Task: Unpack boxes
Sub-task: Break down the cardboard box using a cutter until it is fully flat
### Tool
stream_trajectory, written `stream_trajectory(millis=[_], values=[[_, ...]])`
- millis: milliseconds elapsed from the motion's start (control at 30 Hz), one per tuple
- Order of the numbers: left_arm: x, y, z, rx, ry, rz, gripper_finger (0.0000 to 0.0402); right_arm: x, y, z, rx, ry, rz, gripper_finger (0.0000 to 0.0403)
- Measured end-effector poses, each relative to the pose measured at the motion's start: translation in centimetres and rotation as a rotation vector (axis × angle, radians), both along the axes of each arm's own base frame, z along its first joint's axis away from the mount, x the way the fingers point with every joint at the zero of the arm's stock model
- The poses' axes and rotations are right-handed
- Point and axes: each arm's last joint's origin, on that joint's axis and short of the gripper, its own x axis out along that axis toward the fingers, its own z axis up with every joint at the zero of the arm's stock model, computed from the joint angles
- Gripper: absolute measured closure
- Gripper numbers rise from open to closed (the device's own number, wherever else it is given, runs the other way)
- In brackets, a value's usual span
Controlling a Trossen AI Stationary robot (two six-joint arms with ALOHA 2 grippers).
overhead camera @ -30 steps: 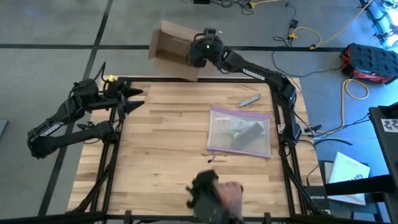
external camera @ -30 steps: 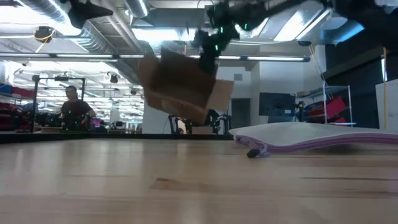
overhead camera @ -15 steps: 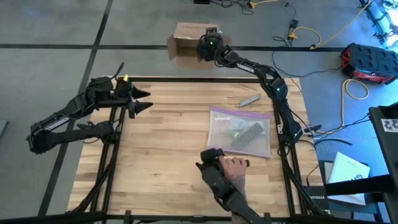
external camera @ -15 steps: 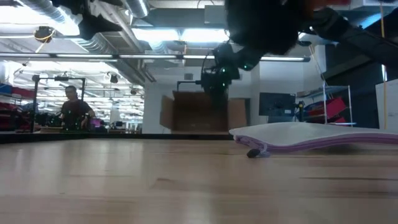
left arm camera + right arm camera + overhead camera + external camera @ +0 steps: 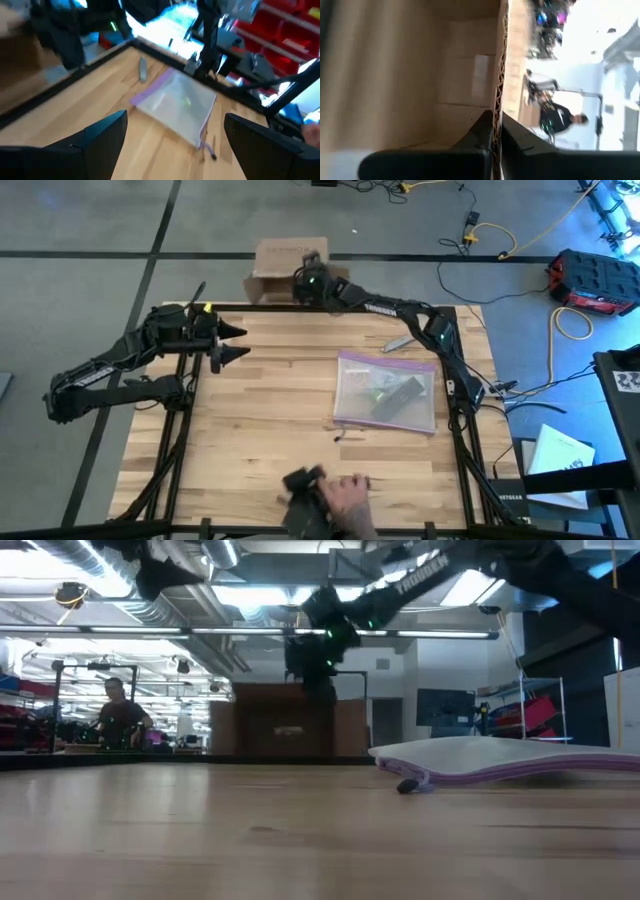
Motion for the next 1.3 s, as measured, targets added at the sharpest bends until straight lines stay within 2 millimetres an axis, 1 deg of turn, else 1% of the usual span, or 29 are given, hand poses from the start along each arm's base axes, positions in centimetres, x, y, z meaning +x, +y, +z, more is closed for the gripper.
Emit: stream_trajectory(millis=[67,133,200,300,467,567,733,867,967,1167,1300], values=[[-0.2,-0.3,0.6,0.034,-0.051,-0.017,0.0082,1.0,2.8,0.3,0.036,0.015,0.043,0.0403],[-0.6,-0.7,1.1,0.066,-0.099,-0.03,0.0082,1.8,5.4,0.0,0.08,0.027,0.066,0.0403],[-0.9,-0.9,1.4,0.083,-0.126,-0.031,0.0082,2.3,7.8,-0.1,0.125,0.048,0.086,0.0403],[-1.4,-1.1,1.6,0.084,-0.14,-0.03,0.0082,2.8,10.8,-0.3,0.185,0.054,0.088,0.0403],[-1.6,-1.2,1.6,0.078,-0.145,-0.029,0.0082,3.3,15.9,-1.2,0.309,0.089,0.113,0.0403],[-1.7,-1.2,1.6,0.079,-0.145,-0.029,0.0082,3.4,18.2,-1.5,0.367,0.104,0.147,0.0403],[-1.5,-1.1,1.5,0.08,-0.14,-0.029,0.0082,3.0,20.8,-2.2,0.512,0.143,0.171,0.0403],[-1.5,-1.1,1.5,0.078,-0.134,-0.029,0.0082,2.7,22.2,-2.6,0.624,0.164,0.168,0.0403],[-1.3,-1.0,1.1,0.061,-0.092,-0.028,0.0082,2.4,23.3,-2.9,0.72,0.191,0.176,0.0403],[-0.7,-0.5,-1.4,0.003,0.127,0.04,0.0082,1.7,24.7,-3.2,0.917,0.246,0.196,0.0403],[0.3,0.0,-4.5,-0.029,0.192,0.047,0.0082,1.8,25.0,-3.2,1.002,0.235,0.221,0.0403]])
